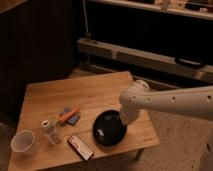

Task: Drag the ceramic bowl in a circle

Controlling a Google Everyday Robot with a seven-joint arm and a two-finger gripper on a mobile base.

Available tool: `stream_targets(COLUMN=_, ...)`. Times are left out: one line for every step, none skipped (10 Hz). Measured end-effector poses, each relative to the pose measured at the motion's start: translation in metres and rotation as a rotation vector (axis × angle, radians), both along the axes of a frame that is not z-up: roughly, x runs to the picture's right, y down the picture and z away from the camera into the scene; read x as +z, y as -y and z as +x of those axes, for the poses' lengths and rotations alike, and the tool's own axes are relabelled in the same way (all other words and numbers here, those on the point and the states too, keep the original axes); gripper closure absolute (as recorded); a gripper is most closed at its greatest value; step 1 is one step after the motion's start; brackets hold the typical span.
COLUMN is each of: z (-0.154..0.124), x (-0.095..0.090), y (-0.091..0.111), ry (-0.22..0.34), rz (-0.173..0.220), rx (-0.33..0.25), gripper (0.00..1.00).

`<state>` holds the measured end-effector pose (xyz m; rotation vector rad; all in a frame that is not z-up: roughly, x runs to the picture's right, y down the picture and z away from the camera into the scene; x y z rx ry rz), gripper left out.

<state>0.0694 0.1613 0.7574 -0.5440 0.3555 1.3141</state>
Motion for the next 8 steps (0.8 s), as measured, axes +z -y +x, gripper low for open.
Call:
stream_targets(z=-0.021, x=-0.004, y=0.002, ry=0.043, rz=0.007, rx=-0.024, gripper=1.00)
stream_targets(z=-0.050, x=-0.008, y=0.004, ry=0.105, rz=0.015, rx=-0.060, gripper=1.00)
stream_targets(z=-0.068, x=-0.009, y=0.004, ry=0.149, rz=0.022, rx=-0.080, gripper=1.00)
stream_targets(z=-0.081, x=-0.008, y=0.005, ry=0.176, rz=0.031, rx=-0.091, gripper=1.00)
stream_targets(z=-0.089, x=-0.005, y=0.007, ry=0.188, rz=0.038, rx=-0.101, gripper=1.00)
stream_targets(z=-0.093, x=0.000, y=0.012, ry=0.191, rz=0.042, rx=-0.097, gripper=1.00)
stream_targets(z=-0.091, x=0.009, y=0.019, ry=0.184, rz=0.049, rx=-0.093, gripper=1.00)
stream_targets(z=-0.087, x=0.023, y=0.033, ry=0.175, rz=0.058, rx=-0.088, gripper=1.00)
